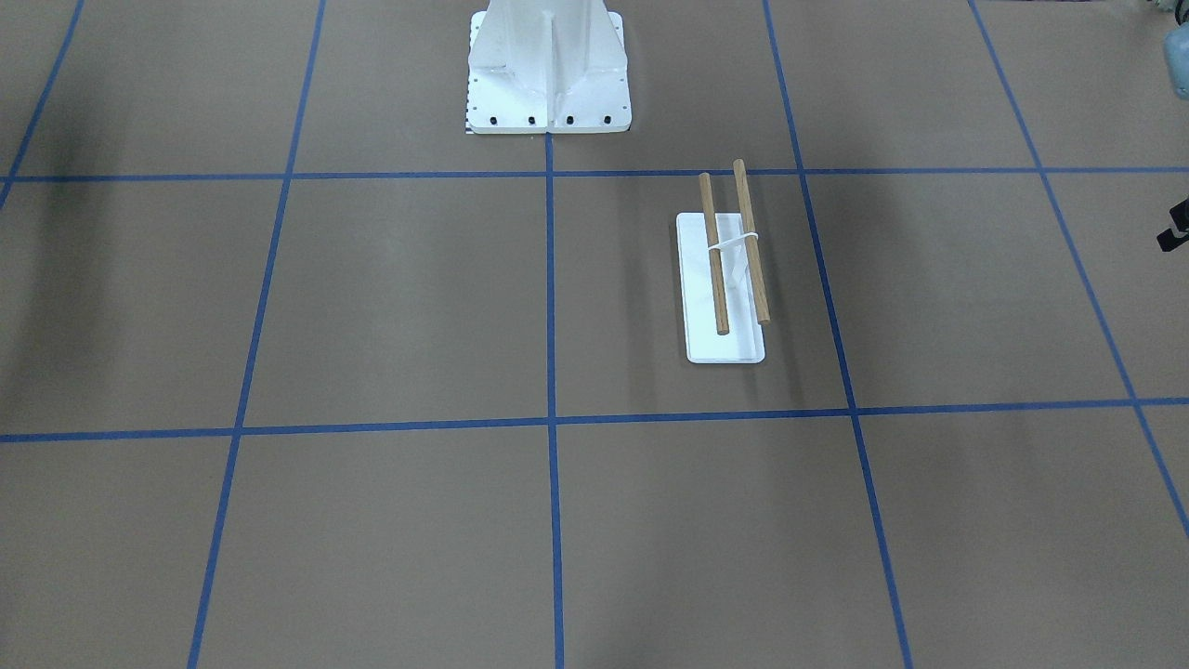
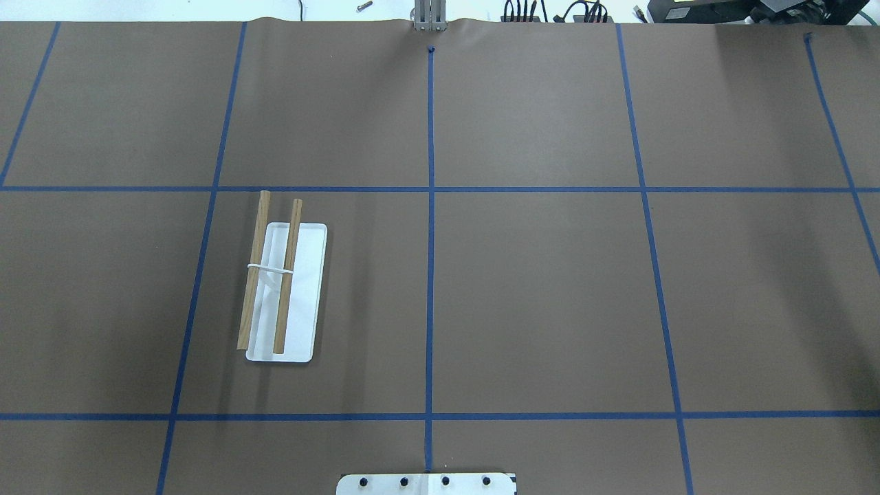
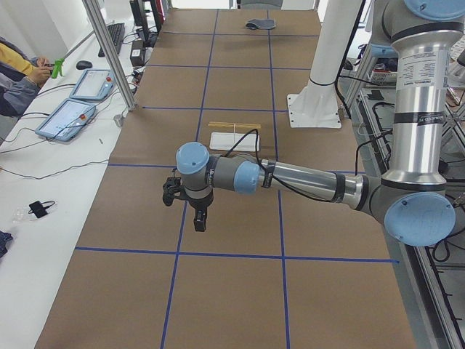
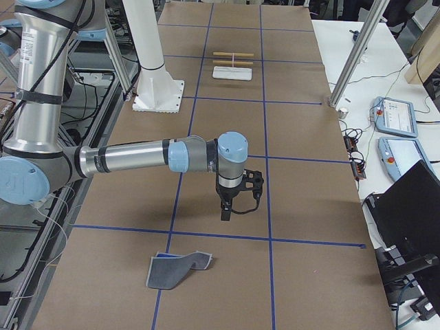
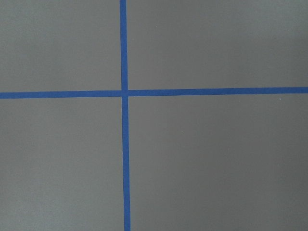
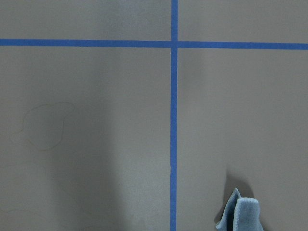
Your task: Hang towel on rack
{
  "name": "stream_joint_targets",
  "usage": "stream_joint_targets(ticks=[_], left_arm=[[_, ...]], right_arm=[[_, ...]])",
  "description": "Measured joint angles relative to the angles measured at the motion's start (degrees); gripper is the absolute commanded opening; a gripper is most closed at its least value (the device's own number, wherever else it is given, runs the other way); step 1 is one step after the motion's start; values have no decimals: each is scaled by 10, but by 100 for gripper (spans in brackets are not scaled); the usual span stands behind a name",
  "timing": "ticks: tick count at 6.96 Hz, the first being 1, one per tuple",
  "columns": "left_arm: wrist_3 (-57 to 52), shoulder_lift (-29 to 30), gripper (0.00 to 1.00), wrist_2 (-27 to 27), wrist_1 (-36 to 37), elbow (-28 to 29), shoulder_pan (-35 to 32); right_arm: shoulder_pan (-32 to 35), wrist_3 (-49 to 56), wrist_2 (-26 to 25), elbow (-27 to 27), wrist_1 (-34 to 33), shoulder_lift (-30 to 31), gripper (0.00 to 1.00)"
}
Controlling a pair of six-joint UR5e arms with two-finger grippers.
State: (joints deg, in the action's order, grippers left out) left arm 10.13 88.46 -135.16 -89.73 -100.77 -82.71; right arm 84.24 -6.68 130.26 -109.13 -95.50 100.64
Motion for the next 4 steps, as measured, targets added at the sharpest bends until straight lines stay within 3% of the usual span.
stream_joint_targets(ticks=[4], left_arm=[[0,1,98,-1,-3,1,1]], right_arm=[[0,4,2,2,2,0,100]])
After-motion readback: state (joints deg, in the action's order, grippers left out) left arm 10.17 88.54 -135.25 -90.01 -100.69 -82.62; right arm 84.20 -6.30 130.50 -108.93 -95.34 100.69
